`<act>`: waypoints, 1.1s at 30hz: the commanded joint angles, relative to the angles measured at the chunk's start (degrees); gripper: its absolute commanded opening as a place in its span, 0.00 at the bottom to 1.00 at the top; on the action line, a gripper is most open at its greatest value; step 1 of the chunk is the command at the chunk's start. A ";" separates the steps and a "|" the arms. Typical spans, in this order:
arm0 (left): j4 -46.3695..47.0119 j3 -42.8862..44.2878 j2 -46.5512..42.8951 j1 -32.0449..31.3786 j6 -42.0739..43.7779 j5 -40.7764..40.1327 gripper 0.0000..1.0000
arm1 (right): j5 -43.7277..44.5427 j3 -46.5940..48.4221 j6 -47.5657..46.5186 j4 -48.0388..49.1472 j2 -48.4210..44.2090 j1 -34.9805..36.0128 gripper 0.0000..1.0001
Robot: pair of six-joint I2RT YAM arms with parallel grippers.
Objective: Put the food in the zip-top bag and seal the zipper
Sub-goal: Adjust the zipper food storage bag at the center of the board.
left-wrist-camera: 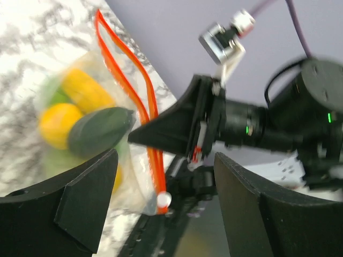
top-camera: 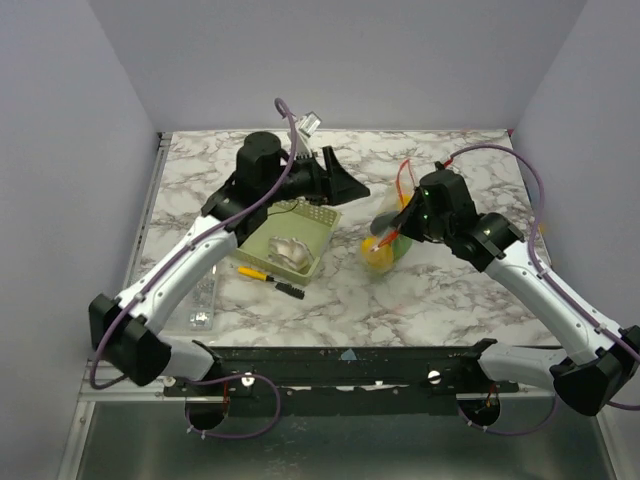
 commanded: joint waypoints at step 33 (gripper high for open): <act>51.97 -36.18 -6.87 -21.96 58.03 -17.55 0.57 | 12.74 -0.66 33.51 -0.75 -8.93 0.31 0.01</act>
